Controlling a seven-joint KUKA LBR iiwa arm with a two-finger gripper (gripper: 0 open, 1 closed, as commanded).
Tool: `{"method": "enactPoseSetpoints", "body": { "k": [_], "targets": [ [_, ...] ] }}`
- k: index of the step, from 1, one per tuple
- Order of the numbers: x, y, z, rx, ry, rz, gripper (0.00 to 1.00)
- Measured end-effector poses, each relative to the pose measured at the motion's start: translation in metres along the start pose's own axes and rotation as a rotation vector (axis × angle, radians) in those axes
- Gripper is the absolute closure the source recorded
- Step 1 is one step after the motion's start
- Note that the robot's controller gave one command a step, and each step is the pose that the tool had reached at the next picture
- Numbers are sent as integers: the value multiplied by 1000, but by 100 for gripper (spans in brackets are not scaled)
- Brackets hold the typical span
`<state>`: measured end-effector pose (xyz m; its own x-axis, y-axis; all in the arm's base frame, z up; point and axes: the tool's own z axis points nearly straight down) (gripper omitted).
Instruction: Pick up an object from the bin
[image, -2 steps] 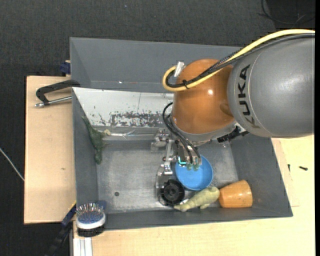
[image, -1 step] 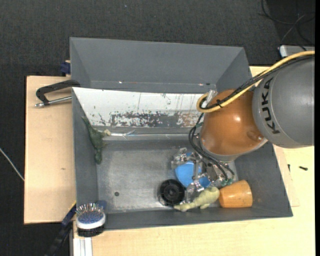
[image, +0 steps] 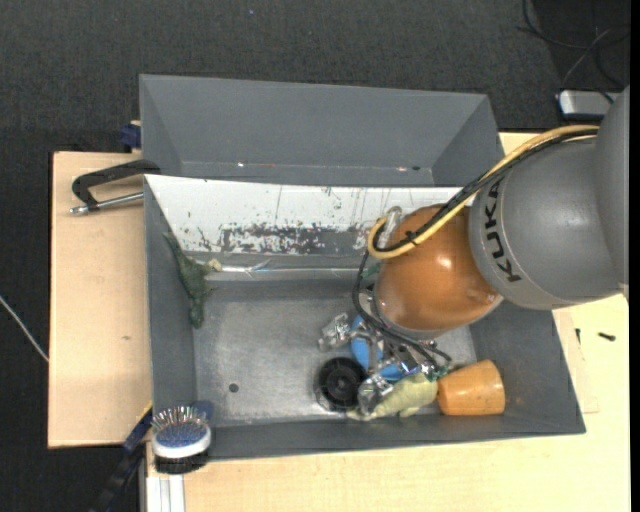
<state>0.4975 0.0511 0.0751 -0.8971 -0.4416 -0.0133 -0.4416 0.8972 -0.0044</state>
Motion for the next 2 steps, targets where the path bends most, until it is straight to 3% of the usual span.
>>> {"method": "enactPoseSetpoints", "body": {
  "k": [1, 2],
  "targets": [
    [2, 0, 0, -2, 7, 0, 100],
    [-10, -1, -145, 0, -1, 12, 100]
  ]
}}
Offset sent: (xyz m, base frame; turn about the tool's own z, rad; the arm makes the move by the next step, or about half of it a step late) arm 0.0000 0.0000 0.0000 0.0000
